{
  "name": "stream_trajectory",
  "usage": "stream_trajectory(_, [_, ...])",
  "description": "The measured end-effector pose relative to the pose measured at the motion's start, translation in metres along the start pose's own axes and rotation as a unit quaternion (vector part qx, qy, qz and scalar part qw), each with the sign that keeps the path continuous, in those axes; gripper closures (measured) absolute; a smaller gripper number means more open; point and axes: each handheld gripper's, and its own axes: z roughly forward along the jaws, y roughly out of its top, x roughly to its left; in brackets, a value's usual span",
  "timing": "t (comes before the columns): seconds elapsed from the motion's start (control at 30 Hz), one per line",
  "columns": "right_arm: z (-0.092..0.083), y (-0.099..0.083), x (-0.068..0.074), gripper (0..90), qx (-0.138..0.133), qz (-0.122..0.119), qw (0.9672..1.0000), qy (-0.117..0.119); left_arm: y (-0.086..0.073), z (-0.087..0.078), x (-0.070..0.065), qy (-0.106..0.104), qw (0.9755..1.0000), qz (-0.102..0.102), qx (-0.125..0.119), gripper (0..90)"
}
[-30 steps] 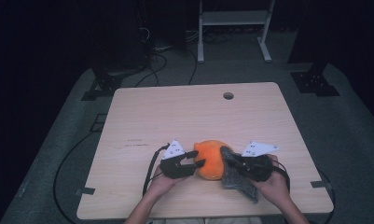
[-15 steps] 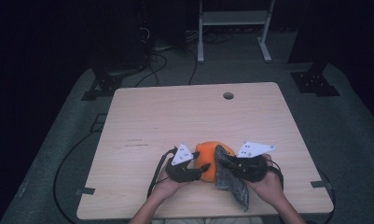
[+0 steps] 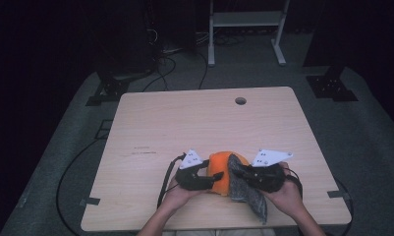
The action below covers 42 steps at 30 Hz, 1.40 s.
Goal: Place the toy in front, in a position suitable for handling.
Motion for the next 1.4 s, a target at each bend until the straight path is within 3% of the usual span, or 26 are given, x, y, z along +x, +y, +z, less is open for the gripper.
stream_trajectory(0.1, [0.001, -0.003, -0.006, 76.9, 0.010, 0.003, 0.9999, 0.003, -0.001, -0.002, 0.000, -0.002, 0.9999, 0.017, 0.001, 40.7])
stream_trajectory(0.23, [-0.009, -0.020, -0.027, 77.1, 0.027, 0.041, 0.9987, -0.016, -0.002, -0.004, -0.002, -0.008, 0.9993, 0.036, 0.000, 41.0])
stream_trajectory(0.27, [-0.009, -0.020, -0.027, 77.1, 0.027, 0.041, 0.9987, -0.016, -0.002, -0.004, -0.002, -0.008, 0.9993, 0.036, 0.000, 41.0])
stream_trajectory(0.3, [-0.013, -0.025, -0.034, 77.1, 0.026, 0.062, 0.9977, -0.010, -0.001, -0.004, -0.005, -0.013, 0.9987, 0.050, -0.002, 41.0])
stream_trajectory(0.4, [-0.012, -0.020, -0.027, 77.0, 0.022, 0.047, 0.9986, -0.005, 0.001, -0.003, -0.007, -0.019, 0.9982, 0.057, -0.002, 38.9])
stream_trajectory(0.47, [-0.008, -0.020, -0.024, 77.1, 0.035, 0.036, 0.9987, -0.001, 0.004, -0.007, -0.004, -0.054, 0.9977, 0.037, 0.015, 33.1])
stream_trajectory(0.53, [-0.006, -0.021, -0.024, 77.0, 0.041, 0.040, 0.9983, 0.011, 0.005, -0.008, -0.002, -0.054, 0.9978, 0.035, 0.018, 29.3])
stream_trajectory(0.57, [-0.008, -0.022, -0.027, 77.1, 0.038, 0.055, 0.9974, 0.026, 0.004, -0.007, -0.002, -0.045, 0.9984, 0.031, 0.017, 30.3])
stream_trajectory(0.6, [-0.008, -0.022, -0.027, 77.1, 0.038, 0.055, 0.9974, 0.026, 0.004, -0.007, -0.002, -0.045, 0.9984, 0.031, 0.017, 33.3])
stream_trajectory(0.63, [-0.010, -0.018, -0.025, 77.1, 0.032, 0.051, 0.9979, 0.023, 0.003, -0.004, -0.007, -0.025, 0.9980, 0.057, 0.014, 35.7])
stream_trajectory(0.67, [-0.010, -0.018, -0.025, 77.1, 0.032, 0.051, 0.9979, 0.023, 0.003, -0.004, -0.007, -0.025, 0.9980, 0.057, 0.014, 37.0])
stream_trajectory(0.73, [-0.009, -0.008, -0.014, 76.4, 0.012, 0.036, 0.9983, 0.045, 0.004, -0.003, -0.014, -0.020, 0.9961, 0.085, 0.015, 38.1])
stream_trajectory(0.8, [-0.008, -0.004, -0.011, 76.1, 0.011, 0.026, 0.9983, 0.050, 0.004, -0.005, -0.015, -0.020, 0.9952, 0.094, 0.019, 38.5])
stream_trajectory(0.9, [-0.006, -0.007, -0.018, 76.7, 0.015, 0.038, 0.9973, 0.061, 0.004, -0.008, -0.013, -0.033, 0.9953, 0.088, 0.019, 36.1])
stream_trajectory(1.03, [-0.006, -0.019, -0.021, 77.1, 0.028, 0.041, 0.9967, 0.064, 0.008, -0.006, -0.003, -0.039, 0.9985, 0.027, 0.026, 19.2])
stream_trajectory(1.07, [-0.007, -0.021, -0.021, 77.1, 0.027, 0.045, 0.9965, 0.065, 0.007, -0.003, -0.002, -0.048, 0.9983, 0.016, 0.030, 18.7])
stream_trajectory(1.1, [-0.009, -0.021, -0.020, 77.1, 0.028, 0.044, 0.9964, 0.066, 0.007, -0.001, -0.003, -0.054, 0.9979, 0.018, 0.030, 21.3])
stream_trajectory(1.2, [-0.011, -0.010, -0.011, 77.1, 0.023, 0.020, 0.9981, 0.054, 0.005, 0.002, -0.016, -0.033, 0.9963, 0.076, 0.021, 34.4])
stream_trajectory(1.3, [-0.009, 0.001, 0.001, 76.7, 0.010, -0.004, 0.9986, 0.052, 0.005, -0.001, -0.024, -0.018, 0.9916, 0.125, 0.027, 39.1])
stream_trajectory(1.4, [-0.009, 0.002, -0.003, 76.8, 0.011, -0.001, 0.9983, 0.057, 0.004, -0.003, -0.025, -0.018, 0.9908, 0.132, 0.025, 40.6])
